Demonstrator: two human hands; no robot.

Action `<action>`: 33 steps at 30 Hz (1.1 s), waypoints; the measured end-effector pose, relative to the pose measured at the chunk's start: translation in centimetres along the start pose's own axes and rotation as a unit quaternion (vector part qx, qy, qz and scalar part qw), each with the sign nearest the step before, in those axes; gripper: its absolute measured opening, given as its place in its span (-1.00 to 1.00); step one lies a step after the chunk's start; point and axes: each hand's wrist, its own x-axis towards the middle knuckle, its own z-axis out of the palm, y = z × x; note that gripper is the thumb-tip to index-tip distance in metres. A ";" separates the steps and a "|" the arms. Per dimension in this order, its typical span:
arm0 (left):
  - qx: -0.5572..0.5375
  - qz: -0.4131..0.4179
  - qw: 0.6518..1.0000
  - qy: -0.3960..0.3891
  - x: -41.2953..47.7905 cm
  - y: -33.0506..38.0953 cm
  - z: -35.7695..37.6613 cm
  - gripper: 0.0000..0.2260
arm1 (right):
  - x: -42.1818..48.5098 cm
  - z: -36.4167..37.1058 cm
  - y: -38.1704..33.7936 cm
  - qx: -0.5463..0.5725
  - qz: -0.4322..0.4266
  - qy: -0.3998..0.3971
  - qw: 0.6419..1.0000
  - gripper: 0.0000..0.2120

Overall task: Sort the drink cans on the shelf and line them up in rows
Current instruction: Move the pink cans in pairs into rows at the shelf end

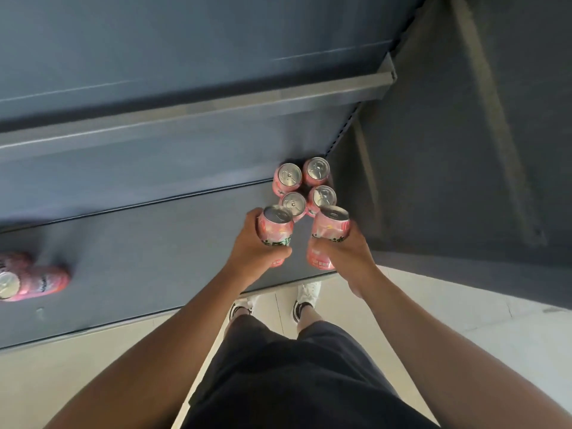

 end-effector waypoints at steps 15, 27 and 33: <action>0.069 0.061 0.993 0.069 3.6 -5.4 6.6 -0.38 | 5.9 -0.8 4.7 -0.106 -0.074 0.083 0.988 -0.44; 0.012 0.047 0.986 0.156 4.5 -7.1 10.4 -0.41 | 8.0 0.2 6.3 -0.137 -0.090 0.078 0.983 -0.51; 0.029 0.073 0.981 0.179 4.8 -7.9 10.9 -0.45 | 8.5 0.7 7.0 -0.131 -0.104 0.085 0.982 -0.46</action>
